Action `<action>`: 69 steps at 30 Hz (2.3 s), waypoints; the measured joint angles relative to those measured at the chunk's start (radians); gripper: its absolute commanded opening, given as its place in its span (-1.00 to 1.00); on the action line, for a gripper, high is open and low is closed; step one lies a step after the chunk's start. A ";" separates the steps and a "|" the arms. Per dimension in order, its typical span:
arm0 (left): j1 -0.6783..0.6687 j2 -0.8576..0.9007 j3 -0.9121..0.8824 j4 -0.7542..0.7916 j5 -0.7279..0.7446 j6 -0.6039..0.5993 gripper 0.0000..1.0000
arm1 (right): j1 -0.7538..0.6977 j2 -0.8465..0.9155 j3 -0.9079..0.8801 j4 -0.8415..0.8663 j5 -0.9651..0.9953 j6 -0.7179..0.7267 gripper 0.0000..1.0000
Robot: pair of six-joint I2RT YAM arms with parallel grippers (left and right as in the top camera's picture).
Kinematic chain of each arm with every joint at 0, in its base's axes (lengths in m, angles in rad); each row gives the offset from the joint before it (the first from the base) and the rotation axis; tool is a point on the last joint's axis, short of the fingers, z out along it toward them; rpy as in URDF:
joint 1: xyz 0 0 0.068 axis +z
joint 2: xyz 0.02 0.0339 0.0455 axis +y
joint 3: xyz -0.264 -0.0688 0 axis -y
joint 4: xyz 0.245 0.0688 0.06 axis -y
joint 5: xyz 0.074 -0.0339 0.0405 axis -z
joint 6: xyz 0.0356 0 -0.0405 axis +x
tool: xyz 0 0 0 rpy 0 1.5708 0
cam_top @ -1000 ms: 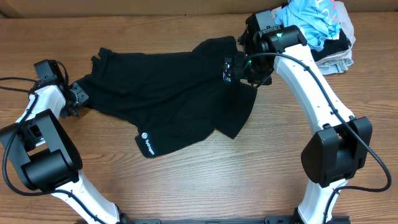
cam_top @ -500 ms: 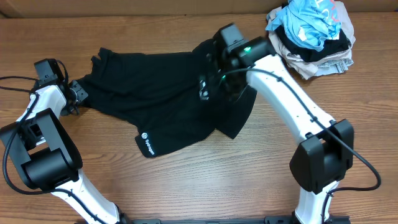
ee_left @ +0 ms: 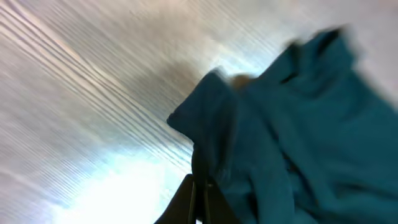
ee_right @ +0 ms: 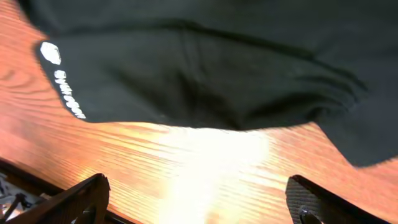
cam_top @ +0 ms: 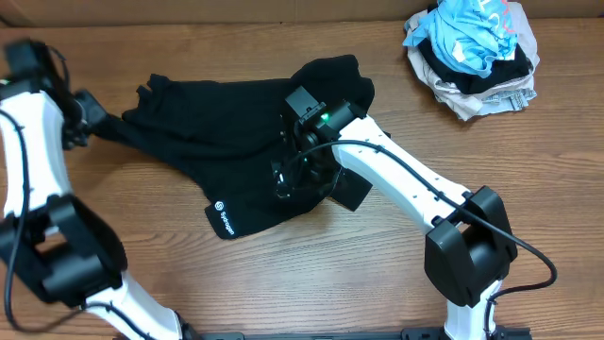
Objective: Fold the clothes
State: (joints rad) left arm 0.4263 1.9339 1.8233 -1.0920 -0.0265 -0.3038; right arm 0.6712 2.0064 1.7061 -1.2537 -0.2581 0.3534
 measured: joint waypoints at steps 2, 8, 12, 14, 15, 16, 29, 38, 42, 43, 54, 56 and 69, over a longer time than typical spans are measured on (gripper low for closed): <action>0.000 -0.061 0.024 -0.023 0.000 0.000 -0.92 | -0.008 0.000 -0.005 -0.014 0.000 0.005 0.89; 0.000 -0.150 0.039 -0.068 0.000 0.000 -0.91 | -0.016 0.000 -0.053 0.015 0.000 0.013 0.89; 0.000 -0.145 0.038 -0.077 0.009 0.000 -0.91 | -0.016 0.000 -0.128 0.063 0.000 0.016 0.89; 0.000 -0.145 0.038 -0.080 0.012 0.000 -0.92 | -0.016 0.000 -0.167 0.086 0.000 0.028 0.89; 0.000 -0.145 0.038 -0.080 0.014 0.000 -0.91 | -0.016 0.000 -0.185 0.100 -0.001 0.035 0.89; 0.000 -0.145 0.038 -0.080 0.015 0.000 -0.92 | -0.016 0.000 -0.202 0.115 0.000 0.043 0.89; -0.008 -0.145 0.038 -0.088 0.016 0.000 -0.91 | -0.016 0.000 -0.353 0.345 -0.011 0.214 0.86; -0.011 -0.145 0.038 -0.088 0.016 0.000 -0.92 | -0.016 -0.010 -0.384 0.452 -0.030 0.333 0.86; -0.013 -0.145 0.038 -0.088 0.016 0.000 -0.92 | -0.017 -0.026 -0.412 0.492 -0.031 0.380 0.85; -0.013 -0.145 0.038 -0.088 0.016 0.000 -0.92 | -0.017 -0.028 -0.417 0.501 -0.031 0.389 0.85; -0.013 -0.145 0.038 -0.088 0.016 0.000 -0.92 | -0.017 -0.038 -0.439 0.558 -0.043 0.444 0.83; -0.013 -0.145 0.038 -0.089 0.016 0.000 -0.92 | -0.018 -0.038 -0.439 0.559 -0.043 0.449 0.83; -0.013 -0.145 0.038 -0.092 0.016 0.000 -0.91 | -0.118 -0.010 -0.440 0.597 -0.172 0.474 0.26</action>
State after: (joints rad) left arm 0.4137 1.7893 1.8614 -1.1843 -0.0109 -0.3038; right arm 0.5533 1.9968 1.2663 -0.6563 -0.4301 0.8272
